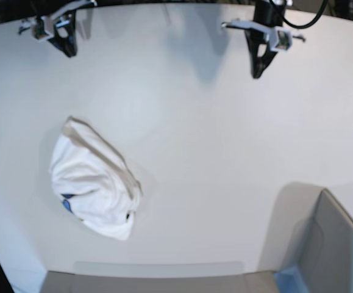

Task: Layout the t-shirt on the table in an organized manner, then fold the t-shirt properly
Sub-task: 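Lower both grippers toward the crumpled white t-shirt and grasp it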

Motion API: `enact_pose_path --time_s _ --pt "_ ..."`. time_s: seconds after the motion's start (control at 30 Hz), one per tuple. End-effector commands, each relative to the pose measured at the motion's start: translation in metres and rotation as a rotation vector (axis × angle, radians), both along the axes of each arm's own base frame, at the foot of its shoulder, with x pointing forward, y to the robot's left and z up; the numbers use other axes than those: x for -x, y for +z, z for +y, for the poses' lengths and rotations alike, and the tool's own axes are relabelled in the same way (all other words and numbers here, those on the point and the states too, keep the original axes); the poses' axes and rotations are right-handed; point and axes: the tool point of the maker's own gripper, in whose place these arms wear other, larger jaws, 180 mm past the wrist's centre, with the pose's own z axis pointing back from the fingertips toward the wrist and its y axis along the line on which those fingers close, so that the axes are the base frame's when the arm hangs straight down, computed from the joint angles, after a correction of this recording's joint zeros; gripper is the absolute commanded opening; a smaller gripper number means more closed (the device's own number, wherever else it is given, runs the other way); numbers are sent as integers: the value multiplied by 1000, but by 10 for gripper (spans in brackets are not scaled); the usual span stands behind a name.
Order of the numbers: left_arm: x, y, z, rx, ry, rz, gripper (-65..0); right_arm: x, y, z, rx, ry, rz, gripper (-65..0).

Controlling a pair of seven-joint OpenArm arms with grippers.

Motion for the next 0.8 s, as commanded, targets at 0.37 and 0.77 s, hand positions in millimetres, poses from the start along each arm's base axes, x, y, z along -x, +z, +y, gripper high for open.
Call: enact_pose_path --time_s 0.37,0.77 --pt "-86 30 -98 34 -349 -71 -616 -94 56 -24 33 -105 -280 -524" --pt "-124 49 -163 -18 -536 -35 -572 -135 57 -68 137 -218 -137 -405"
